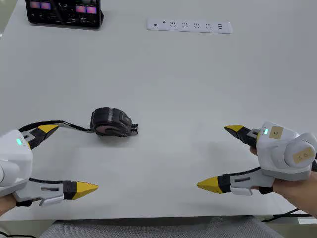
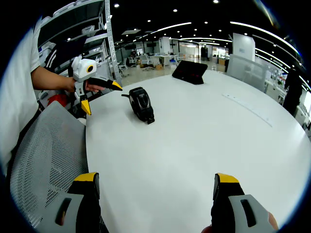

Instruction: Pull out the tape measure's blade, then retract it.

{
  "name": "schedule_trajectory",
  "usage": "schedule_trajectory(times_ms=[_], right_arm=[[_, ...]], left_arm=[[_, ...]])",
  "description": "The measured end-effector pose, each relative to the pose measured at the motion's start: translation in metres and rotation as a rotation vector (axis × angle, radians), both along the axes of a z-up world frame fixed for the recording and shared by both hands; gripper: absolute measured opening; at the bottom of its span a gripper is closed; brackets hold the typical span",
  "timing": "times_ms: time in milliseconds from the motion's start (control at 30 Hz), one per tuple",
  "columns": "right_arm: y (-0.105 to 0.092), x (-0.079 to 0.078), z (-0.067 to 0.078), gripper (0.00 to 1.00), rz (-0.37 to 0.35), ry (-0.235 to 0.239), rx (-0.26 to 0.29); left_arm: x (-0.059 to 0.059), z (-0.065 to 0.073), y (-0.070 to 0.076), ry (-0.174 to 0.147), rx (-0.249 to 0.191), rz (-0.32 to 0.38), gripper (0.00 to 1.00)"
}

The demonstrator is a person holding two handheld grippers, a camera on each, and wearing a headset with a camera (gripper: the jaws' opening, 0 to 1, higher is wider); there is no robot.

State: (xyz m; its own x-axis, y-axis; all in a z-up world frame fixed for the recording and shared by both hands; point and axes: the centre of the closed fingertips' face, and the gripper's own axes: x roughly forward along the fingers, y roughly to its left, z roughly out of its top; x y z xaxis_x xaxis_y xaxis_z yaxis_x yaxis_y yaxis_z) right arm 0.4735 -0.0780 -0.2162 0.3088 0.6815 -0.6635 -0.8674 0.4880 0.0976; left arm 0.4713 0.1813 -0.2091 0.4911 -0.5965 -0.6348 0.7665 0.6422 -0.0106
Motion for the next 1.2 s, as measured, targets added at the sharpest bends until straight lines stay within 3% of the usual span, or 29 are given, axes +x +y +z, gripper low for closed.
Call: schedule_trajectory(times_ms=[1200], right_arm=[[0.0010, 0.0002, 0.0006, 0.97, 0.001, -0.003, 0.007]], left_arm=[[-0.0010, -0.0016, 0.0014, 0.006, -0.002, -0.001, 0.99]])
